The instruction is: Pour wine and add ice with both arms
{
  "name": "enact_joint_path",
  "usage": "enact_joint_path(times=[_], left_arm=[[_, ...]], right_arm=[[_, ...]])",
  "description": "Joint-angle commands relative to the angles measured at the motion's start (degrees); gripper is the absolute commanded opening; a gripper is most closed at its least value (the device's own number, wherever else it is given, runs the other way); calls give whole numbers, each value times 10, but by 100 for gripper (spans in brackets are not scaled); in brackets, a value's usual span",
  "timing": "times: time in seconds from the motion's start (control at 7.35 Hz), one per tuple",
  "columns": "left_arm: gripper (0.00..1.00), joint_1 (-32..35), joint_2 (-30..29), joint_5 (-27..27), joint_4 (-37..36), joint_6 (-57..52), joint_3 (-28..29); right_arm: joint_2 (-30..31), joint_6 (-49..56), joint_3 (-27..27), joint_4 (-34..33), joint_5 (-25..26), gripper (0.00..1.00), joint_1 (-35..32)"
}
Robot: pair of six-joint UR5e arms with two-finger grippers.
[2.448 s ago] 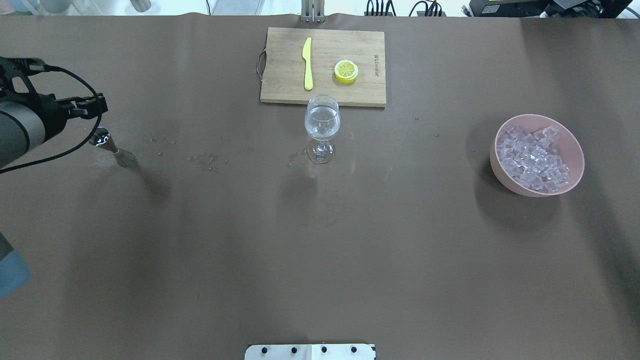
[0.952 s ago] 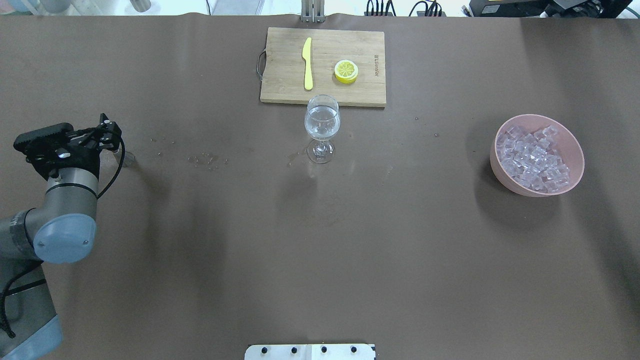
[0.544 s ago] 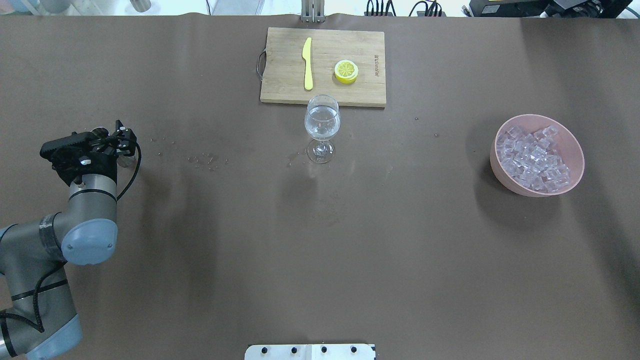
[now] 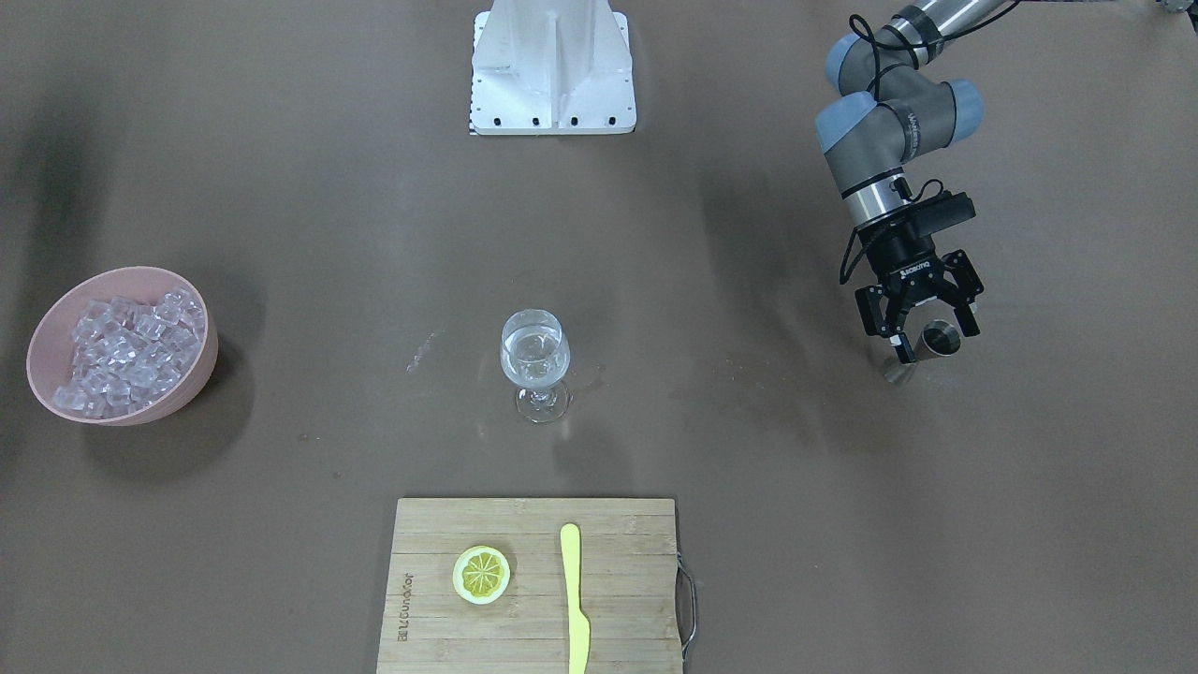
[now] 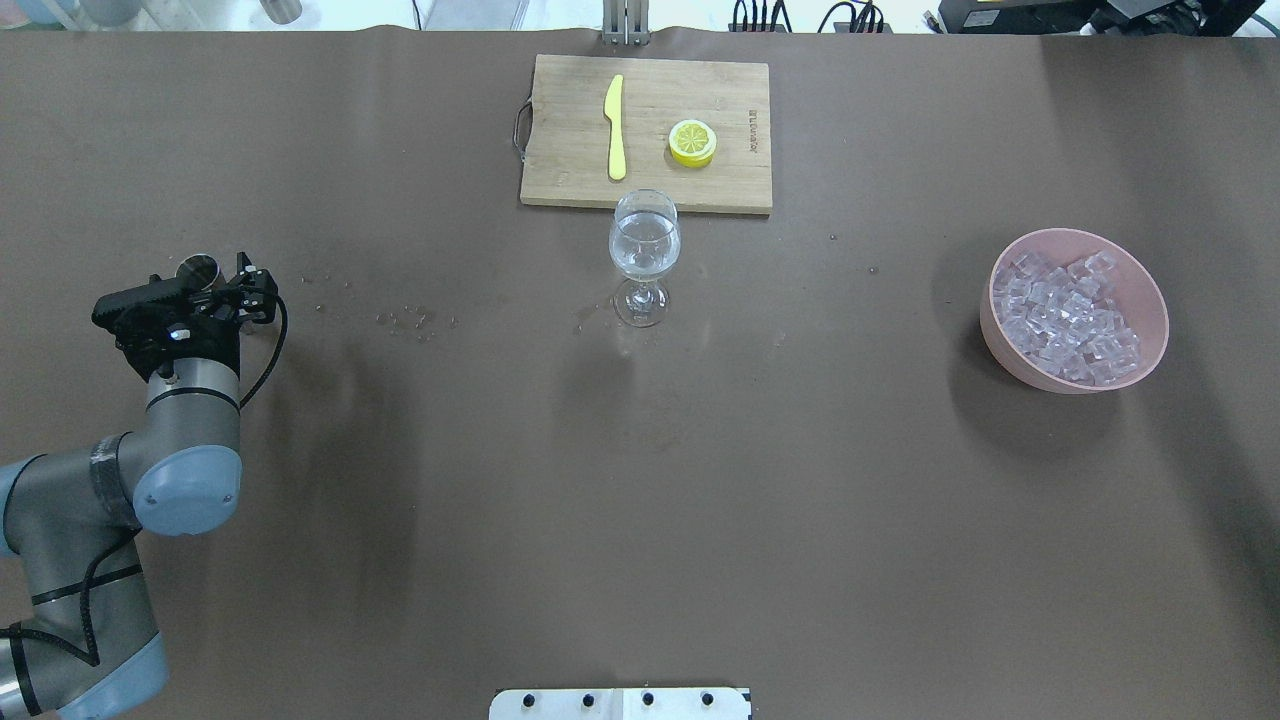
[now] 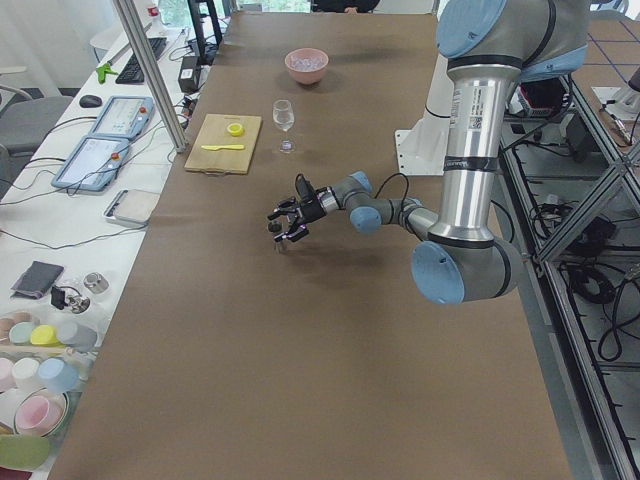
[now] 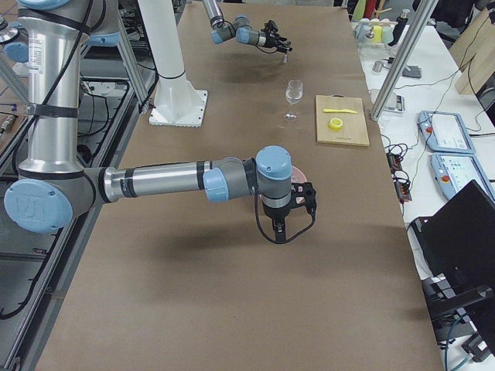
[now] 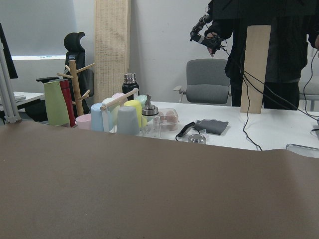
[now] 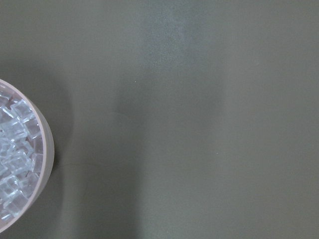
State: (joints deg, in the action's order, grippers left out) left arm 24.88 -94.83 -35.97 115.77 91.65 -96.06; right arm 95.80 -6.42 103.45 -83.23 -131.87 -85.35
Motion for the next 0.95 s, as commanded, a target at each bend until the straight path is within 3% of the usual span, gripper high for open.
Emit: enact_joint_path(times=[0.0,0.41,0.82], left_arm=[[98,-4,0,-1,3,-1,12],[99,-5,-2,-5,5,0,28],[98,-5,-41,-6,29,-1,70]], right_arm=[[0,0,-1,0,0,100,0],[-1,-7,-1,0,0,100,0],[-2,-8,-2,0,0,100,0]])
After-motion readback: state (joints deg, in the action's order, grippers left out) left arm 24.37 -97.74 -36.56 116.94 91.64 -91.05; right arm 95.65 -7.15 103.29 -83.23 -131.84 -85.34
